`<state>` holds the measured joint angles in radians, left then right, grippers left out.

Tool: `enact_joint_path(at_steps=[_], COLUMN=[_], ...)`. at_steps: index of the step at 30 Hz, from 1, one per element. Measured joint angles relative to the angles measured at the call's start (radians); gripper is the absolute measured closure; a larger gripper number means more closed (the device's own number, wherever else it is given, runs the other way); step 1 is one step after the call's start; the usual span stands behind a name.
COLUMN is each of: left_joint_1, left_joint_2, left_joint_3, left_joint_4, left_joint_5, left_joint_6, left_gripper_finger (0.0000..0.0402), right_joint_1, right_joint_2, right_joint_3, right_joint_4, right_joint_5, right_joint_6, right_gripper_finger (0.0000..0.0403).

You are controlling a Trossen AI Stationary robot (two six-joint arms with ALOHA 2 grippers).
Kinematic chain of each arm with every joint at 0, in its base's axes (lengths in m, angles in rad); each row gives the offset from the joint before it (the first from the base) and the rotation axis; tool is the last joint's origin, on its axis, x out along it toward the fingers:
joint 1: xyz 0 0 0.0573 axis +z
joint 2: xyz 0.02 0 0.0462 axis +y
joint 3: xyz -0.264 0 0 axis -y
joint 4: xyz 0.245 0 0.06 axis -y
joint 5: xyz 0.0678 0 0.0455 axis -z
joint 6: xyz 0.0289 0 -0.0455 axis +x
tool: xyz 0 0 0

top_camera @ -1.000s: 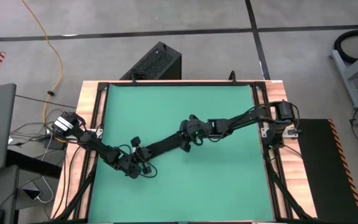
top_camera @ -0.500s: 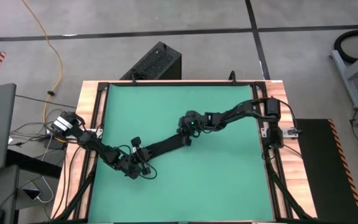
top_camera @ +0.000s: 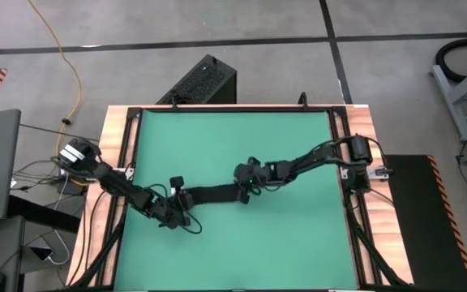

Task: Roll towel into tight, uniform cylinder
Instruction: Roll the towel

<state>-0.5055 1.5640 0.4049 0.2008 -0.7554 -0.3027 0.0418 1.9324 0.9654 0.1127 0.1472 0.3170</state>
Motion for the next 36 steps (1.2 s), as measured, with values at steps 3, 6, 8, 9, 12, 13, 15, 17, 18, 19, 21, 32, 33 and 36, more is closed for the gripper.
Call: enact_joint_path(at_steps=[3, 6, 8, 9, 12, 13, 15, 17, 18, 19, 21, 32, 33, 36], left_joint_1=[0.015, 0.025, 0.028, 0.028, 0.028, 0.028, 0.029, 0.029, 0.029, 0.029, 0.029, 0.030, 0.030, 0.030], left_joint_2=[-0.028, -0.034, -0.034, -0.034, -0.034, -0.034, -0.034, -0.034, -0.034, -0.034, -0.034, -0.034, -0.034, -0.034], left_joint_3=[0.000, -0.009, -0.017, -0.020, -0.031, -0.032, -0.033, -0.033, -0.033, -0.033, -0.033, -0.033, -0.033, -0.033], left_joint_4=[-0.055, -0.058, -0.045, -0.035, 0.006, 0.014, 0.022, 0.023, 0.024, 0.025, 0.029, 0.046, 0.052, 0.074], left_joint_5=[0.002, 0.000, 0.000, -0.001, -0.004, -0.005, -0.006, -0.007, -0.008, -0.008, -0.008, -0.009, -0.008, 0.013], left_joint_6=[0.016, 0.029, 0.017, 0.007, -0.010, -0.019, -0.034, -0.039, -0.040, -0.040, -0.042, -0.087, -0.091, -0.103], left_gripper_finger=[0.0401, 0.0401, 0.0401, 0.0401, 0.0401, 0.0401, 0.0401, 0.0401, 0.0401, 0.0401, 0.0401, 0.0401, 0.0401, 0.0401], right_joint_1=[0.044, 0.090, 0.115, 0.124, 0.146, 0.156, 0.179, 0.202, 0.210, 0.217, 0.229, 0.192, 0.187, 0.175], right_joint_2=[0.000, -0.014, -0.038, -0.054, -0.110, -0.136, -0.181, -0.200, -0.199, -0.190, -0.160, 0.109, 0.124, 0.155], right_joint_3=[-0.001, -0.003, -0.006, -0.007, -0.013, -0.012, -0.007, -0.005, -0.005, -0.006, -0.007, -0.005, -0.005, -0.006], right_joint_4=[-0.005, -0.014, -0.049, -0.069, -0.095, -0.076, -0.018, 0.053, 0.091, 0.128, 0.210, 0.535, 0.534, 0.518], right_joint_5=[0.042, 0.094, 0.146, 0.168, 0.268, 0.311, 0.402, 0.445, 0.445, 0.442, 0.443, 0.452, 0.452, 0.440], right_joint_6=[0.111, 0.172, 0.185, 0.187, 0.192, 0.187, 0.149, 0.101, 0.081, 0.063, 0.036, 0.037, 0.052, 0.088], right_gripper_finger=[0.0382, 0.0381, 0.0381, 0.0381, 0.0383, 0.0384, 0.0385, 0.0385, 0.0385, 0.0385, 0.0386, 0.0386, 0.0386, 0.0387])
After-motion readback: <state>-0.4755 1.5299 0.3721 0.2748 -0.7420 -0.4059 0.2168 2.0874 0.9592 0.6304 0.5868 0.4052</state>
